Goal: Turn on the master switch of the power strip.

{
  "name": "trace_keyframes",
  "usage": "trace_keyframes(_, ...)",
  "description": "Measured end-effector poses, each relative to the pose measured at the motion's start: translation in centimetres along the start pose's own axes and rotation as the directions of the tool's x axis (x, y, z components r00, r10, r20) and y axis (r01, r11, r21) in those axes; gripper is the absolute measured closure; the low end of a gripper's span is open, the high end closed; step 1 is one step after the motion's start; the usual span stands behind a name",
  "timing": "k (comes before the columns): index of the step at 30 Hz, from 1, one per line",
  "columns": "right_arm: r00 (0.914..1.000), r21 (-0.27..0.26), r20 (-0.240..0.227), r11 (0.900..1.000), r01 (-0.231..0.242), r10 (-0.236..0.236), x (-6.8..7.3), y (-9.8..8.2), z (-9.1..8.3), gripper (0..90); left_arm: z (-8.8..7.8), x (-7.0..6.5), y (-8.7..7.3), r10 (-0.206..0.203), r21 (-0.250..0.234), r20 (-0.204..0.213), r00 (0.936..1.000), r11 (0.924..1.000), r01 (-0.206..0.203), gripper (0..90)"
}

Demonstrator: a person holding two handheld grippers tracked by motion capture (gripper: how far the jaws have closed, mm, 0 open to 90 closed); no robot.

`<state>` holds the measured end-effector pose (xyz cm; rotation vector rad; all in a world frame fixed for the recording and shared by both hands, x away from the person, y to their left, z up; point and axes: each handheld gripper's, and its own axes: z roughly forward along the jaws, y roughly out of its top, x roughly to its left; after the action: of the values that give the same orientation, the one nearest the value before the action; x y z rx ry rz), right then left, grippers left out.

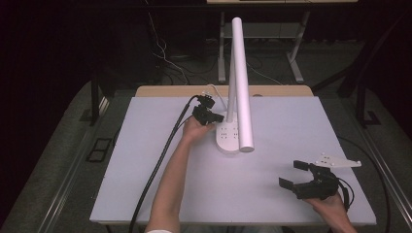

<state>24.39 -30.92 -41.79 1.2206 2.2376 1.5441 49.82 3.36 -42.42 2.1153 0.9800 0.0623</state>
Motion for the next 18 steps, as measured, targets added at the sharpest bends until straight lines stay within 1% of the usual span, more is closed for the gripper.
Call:
trace_keyframes(1, 1.0, 0.0, 0.0, 1.0, 0.001, -0.001, -0.03, 0.0, -0.03, 0.3, 0.0, 0.0, 0.0, 0.0, 0.0, 0.0, 1.0, 1.0, 0.0, 90.0)
trace_keyframes(2, 1.0, -0.001, 0.0, 1.0, 0.001, -0.001, -0.05, 0.0, -0.04, 0.3, 0.07, 0.01, 0.0, -0.021, -0.007, 0.006, 0.9998, 0.9998, 0.021, 90.0)
trace_keyframes(3, 1.0, -0.002, 0.0, 1.0, 0.0, 0.0, -0.06, 0.01, -0.05, 0.3, 0.25, -0.01, -0.05, -0.057, -0.031, 0.013, 0.9983, 0.9979, 0.057, 90.0)
trace_keyframes(6, 1.0, -0.003, -0.003, 1.0, -0.001, 0.001, -0.02, 0.01, -0.08, 0.3, 0.23, 0.09, -0.06, -0.056, -0.025, 0.02, 0.9982, 0.9981, 0.057, 90.0)
trace_keyframes(7, 1.0, -0.003, -0.003, 1.0, -0.001, 0.001, 0.0, 0.01, -0.08, 0.3, 0.2, -0.18, 0.03, -0.039, -0.013, 0.0, 0.9992, 0.9991, 0.039, 90.0)
trace_keyframes(8, 1.0, -0.003, -0.003, 1.0, 0.0, 0.0, -0.02, 0.0, -0.06, 0.3, 0.3, -0.34, 0.06, -0.052, -0.024, -0.007, 0.9986, 0.9984, 0.052, 90.0)
trace_keyframes(11, 1.0, -0.004, -0.006, 1.0, -0.002, 0.002, -0.02, 0.0, -0.04, 0.3, 0.25, -0.33, 0.04, -0.045, -0.018, -0.009, 0.999, 0.9988, 0.045, 90.0)
trace_keyframes(13, 0.9997, -0.016, -0.018, 1.0, -0.014, 0.014, -0.04, 0.01, -0.17, 0.3, 0.33, -0.46, 0.1, -0.044, -0.015, -0.017, 0.9989, 0.9989, 0.044, 90.0)
trace_keyframes(16, 0.9995, -0.026, -0.02, 0.999, -0.026, 0.026, -0.18, -0.02, -0.31, 0.3, 0.33, -0.48, 0.08, -0.049, -0.018, -0.017, 0.9986, 0.9986, 0.049, 90.0)
trace_keyframes(18, 0.9995, -0.029, -0.018, 0.999, -0.027, 0.026, -0.26, -0.03, -0.36, 0.3, 0.26, -0.4, 0.03, -0.041, -0.017, -0.016, 0.999, 0.999, 0.04, 90.0)
